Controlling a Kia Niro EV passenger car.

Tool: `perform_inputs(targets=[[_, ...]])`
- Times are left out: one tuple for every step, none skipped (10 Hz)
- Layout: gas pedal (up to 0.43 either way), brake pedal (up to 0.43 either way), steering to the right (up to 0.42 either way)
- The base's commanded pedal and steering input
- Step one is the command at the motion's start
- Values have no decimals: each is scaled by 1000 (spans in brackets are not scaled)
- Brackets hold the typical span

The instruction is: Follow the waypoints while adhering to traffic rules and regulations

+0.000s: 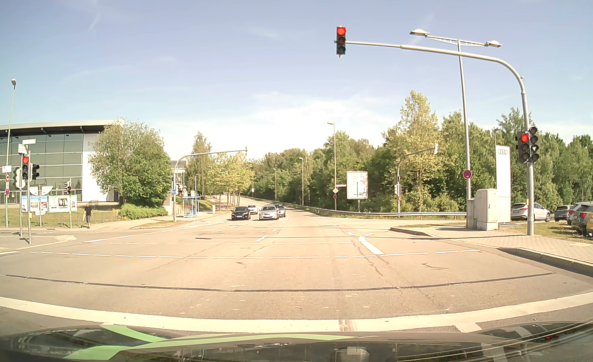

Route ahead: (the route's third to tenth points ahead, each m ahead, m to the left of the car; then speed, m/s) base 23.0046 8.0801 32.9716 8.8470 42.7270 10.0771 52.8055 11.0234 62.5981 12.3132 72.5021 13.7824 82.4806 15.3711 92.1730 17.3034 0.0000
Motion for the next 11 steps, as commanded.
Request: perform_inputs(targets=[[0,220,-5],[0,220,-5],[0,220,-5],[0,220,-5],[0,220,-5],[0,220,-5],[0,226,-5],[0,220,-5],[0,220,-5],[0,226,-5],[0,207,-5]])
